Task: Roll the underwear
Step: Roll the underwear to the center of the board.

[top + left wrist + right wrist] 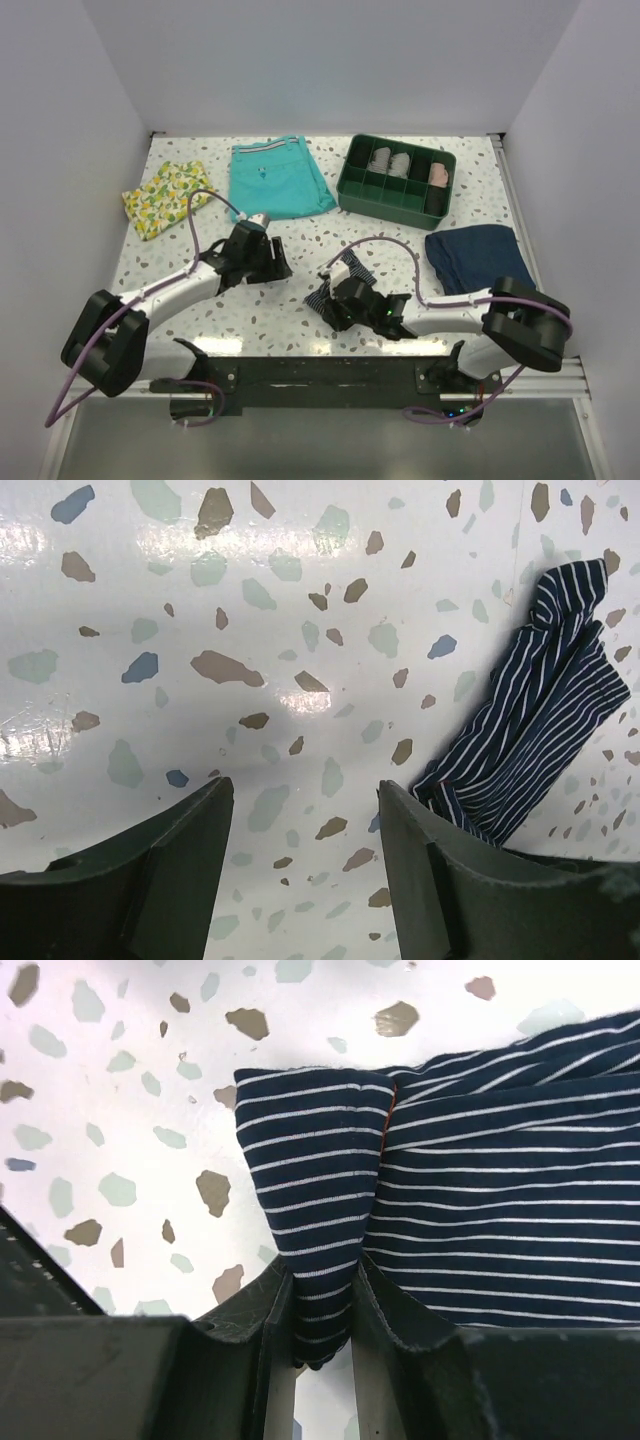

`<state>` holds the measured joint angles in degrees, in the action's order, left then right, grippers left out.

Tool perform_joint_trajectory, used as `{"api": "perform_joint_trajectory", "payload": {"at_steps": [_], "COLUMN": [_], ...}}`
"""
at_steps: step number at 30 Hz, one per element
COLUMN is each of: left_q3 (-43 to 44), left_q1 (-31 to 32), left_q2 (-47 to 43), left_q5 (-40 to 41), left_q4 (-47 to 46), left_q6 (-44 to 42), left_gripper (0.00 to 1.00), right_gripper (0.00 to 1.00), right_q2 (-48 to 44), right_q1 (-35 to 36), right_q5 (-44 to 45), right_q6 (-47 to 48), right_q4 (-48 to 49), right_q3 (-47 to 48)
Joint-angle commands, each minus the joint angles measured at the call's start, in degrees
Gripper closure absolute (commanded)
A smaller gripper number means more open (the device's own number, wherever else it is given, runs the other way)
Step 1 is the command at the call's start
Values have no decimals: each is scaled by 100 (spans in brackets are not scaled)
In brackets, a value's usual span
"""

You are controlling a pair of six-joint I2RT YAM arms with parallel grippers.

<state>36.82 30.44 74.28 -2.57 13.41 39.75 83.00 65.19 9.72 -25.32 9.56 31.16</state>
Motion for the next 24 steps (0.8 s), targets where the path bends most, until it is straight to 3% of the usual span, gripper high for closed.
{"api": "perform_joint_trajectory", "payload": {"at_steps": [1, 13, 19, 24], "left_q3": [71, -157, -96, -403], "left_q1": [-20, 85, 734, 841], "left_q2": [-203, -388, -108, 16], "left_q5": [-260, -1483, -1580, -1563], "left_q4": [-119, -1076, -1253, -1876], "left_q6": [-336, -687, -925, -732], "left_gripper": [35, 35, 35, 34], "right_gripper": [81, 80, 81, 82], "right_q2": [-179, 137, 1287, 2035], "right_q1": [-533, -1930, -2352, -2721], "right_q5": [-1102, -2983, -4045, -4452], "right_q6": [-701, -2090, -2600, -3215], "right_q4": [555, 2137, 2717, 3746], "right_q3": [-549, -1665, -1438, -1551]}}
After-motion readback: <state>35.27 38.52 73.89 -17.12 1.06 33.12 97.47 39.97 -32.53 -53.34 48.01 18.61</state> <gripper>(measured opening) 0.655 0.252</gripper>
